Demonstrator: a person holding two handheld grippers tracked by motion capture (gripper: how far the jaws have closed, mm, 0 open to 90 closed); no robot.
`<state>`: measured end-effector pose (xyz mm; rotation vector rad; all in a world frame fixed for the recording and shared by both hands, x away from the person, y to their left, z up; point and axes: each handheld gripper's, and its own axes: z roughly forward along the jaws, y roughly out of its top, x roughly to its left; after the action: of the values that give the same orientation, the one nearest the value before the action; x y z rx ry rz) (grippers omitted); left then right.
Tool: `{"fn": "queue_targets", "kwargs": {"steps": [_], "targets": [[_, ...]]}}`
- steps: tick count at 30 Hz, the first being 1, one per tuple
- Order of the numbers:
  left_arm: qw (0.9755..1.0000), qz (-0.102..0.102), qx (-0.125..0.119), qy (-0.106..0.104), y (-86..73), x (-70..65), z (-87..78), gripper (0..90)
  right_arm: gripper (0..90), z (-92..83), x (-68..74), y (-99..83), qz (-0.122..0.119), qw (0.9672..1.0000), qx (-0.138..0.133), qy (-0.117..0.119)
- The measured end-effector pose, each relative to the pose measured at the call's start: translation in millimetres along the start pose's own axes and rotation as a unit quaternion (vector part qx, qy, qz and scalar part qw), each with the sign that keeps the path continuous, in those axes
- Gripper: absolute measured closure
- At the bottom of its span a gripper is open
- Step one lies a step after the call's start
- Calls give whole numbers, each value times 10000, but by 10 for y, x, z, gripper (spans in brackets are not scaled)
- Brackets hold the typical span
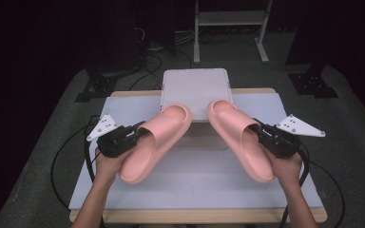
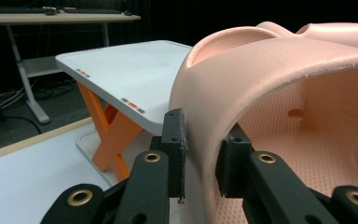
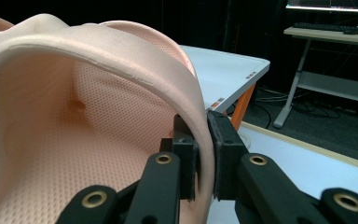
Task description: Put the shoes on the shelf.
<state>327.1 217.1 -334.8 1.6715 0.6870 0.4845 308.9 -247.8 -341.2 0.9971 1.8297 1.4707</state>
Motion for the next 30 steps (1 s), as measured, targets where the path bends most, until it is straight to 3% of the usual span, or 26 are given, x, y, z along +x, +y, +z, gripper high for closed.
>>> {"fn": "queue_targets", "kwargs": {"steps": [10, 30], "targets": [[9999, -48, -90, 24, 146, 134, 170, 760, 819, 183, -52, 129, 45, 10000, 10, -16], [9998, -137, -4, 132, 316, 358, 481, 758, 818, 451, -157, 313, 23, 9998, 74, -181]]}}
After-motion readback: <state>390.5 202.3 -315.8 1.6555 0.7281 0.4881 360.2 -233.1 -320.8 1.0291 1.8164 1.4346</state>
